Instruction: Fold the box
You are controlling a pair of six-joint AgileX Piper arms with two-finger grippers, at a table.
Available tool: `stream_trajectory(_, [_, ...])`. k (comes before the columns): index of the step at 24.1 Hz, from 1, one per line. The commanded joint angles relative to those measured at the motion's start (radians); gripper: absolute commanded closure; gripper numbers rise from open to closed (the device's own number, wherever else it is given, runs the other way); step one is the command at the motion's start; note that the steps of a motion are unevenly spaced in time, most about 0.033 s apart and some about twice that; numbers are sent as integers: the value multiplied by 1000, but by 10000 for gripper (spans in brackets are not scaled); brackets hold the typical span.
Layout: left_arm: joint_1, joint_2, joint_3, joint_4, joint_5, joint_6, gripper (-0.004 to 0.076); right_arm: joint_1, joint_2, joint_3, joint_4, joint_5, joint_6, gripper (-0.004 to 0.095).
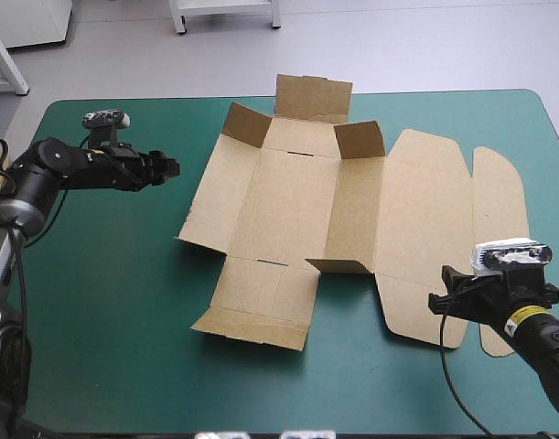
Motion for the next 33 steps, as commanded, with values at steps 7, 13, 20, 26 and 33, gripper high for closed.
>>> stream_trajectory(7, [137, 254, -87, -291, 192, 183, 278, 3, 2, -62, -11, -45, 0, 399])
stream_trajectory(13, [115, 375, -87, -413, 220, 265, 278, 3, 2, -62, -9, -38, 23, 399])
stream_trajectory(20, [1, 402, -87, -413, 175, 274, 278, 3, 2, -62, -9, -32, 23, 399])
stream_trajectory(26, [-52, 402, -87, -409, 85, 276, 286, 3, 2, -62, 1, -30, 23, 399])
stream_trajectory(33, [-52, 402, -87, -411, 116, 258, 495, 3, 2, -62, 3, -30, 23, 399])
